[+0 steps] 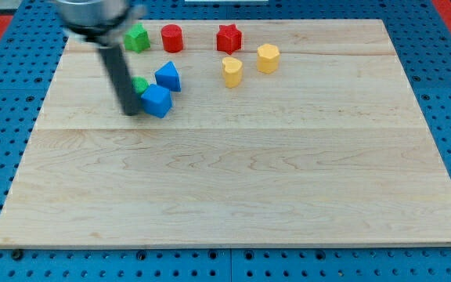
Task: Move the blue triangle up a bit
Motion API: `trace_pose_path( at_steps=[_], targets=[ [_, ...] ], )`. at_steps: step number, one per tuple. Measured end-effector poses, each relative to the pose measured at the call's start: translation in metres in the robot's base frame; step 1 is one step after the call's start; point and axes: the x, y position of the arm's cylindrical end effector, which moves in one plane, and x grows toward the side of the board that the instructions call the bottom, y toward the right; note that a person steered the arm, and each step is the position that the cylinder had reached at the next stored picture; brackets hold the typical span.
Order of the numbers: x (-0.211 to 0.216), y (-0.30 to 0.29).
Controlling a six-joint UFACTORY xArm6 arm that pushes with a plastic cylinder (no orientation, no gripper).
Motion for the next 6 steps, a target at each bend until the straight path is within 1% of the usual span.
trace_pose_path(
  at_steps=[1,2,3,4,6],
  targets=[
    [-0.005,0.040],
    [-0.016,-0.011],
    [-0.054,-0.055],
    [-0.064,-0.103],
    [-0.056,-0.038]
  ],
)
